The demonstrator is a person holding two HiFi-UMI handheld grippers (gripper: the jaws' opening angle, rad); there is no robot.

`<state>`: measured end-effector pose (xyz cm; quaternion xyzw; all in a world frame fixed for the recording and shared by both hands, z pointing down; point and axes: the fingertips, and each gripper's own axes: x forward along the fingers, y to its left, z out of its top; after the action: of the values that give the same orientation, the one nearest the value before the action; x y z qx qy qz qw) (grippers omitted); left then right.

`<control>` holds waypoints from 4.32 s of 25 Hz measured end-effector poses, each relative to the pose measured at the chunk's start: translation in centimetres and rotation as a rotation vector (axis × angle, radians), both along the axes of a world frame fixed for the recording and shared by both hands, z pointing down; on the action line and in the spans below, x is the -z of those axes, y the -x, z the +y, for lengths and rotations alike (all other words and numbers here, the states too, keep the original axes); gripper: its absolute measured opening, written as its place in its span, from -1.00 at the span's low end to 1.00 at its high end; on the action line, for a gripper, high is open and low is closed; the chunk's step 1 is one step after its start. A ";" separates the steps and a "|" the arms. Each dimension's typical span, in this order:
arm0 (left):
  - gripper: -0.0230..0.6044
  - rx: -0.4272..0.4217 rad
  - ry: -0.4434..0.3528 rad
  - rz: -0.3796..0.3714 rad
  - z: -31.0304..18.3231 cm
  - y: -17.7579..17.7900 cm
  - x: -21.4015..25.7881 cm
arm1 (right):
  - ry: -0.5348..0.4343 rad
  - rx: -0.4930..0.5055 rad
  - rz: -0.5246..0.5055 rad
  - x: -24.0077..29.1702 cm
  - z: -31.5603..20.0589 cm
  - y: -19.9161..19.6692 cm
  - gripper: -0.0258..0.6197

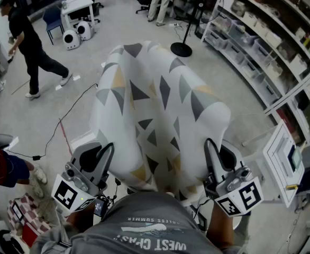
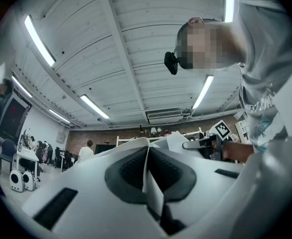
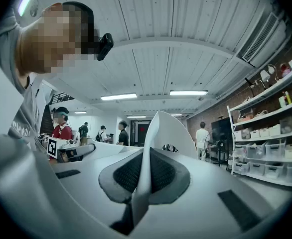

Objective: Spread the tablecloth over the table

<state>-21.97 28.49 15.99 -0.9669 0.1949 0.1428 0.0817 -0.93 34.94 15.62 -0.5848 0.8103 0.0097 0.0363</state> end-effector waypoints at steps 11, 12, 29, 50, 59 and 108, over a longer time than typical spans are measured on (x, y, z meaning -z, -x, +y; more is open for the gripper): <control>-0.93 -0.027 0.019 0.006 -1.1 0.5 -0.3 | 0.018 -0.046 -0.002 -0.1 -0.4 0.0 -0.88; -0.93 -0.030 0.022 0.007 -1.3 0.5 -0.5 | 0.019 -0.053 -0.003 -0.2 -0.4 0.0 -0.88; -0.93 -0.022 0.071 -0.024 -4.6 -3.0 -2.2 | 0.009 -0.060 -0.100 -1.2 -3.1 -4.8 -0.88; -0.93 0.214 0.078 -0.054 -9.7 -14.1 -2.5 | -0.010 0.153 -0.135 -1.4 -13.2 -18.3 -0.88; -0.93 0.212 0.115 -0.076 -11.7 -14.7 -3.5 | 0.008 0.147 -0.171 -2.7 -14.5 -18.9 -0.88; -0.93 0.200 0.198 0.030 -37.6 -8.5 -7.2 | -0.005 -0.067 -0.096 -2.3 -35.9 -19.9 -0.88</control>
<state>-13.50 -9.06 23.19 -0.9438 0.3044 0.1284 -0.0033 18.98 -0.93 17.88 -0.6114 0.7874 -0.0151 0.0764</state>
